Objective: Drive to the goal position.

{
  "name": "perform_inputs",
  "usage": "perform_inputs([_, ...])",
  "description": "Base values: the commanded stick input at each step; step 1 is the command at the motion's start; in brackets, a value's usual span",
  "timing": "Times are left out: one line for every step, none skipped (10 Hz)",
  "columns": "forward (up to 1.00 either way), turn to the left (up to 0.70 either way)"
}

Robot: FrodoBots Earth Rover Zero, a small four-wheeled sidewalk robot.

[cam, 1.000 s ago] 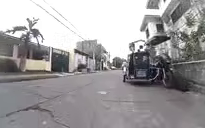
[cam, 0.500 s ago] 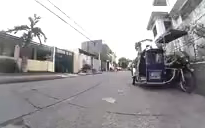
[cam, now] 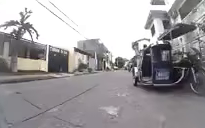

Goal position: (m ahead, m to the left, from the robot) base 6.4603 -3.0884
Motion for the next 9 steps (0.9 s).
perform_inputs([1.0, 0.0])
perform_inputs([1.0, 0.0])
perform_inputs([1.0, 0.0])
perform_inputs([1.0, 0.0])
perform_inputs([1.0, -0.04])
perform_inputs([1.0, -0.31])
perform_inputs([1.0, -0.4])
perform_inputs([1.0, -0.4])
perform_inputs([1.0, -0.4])
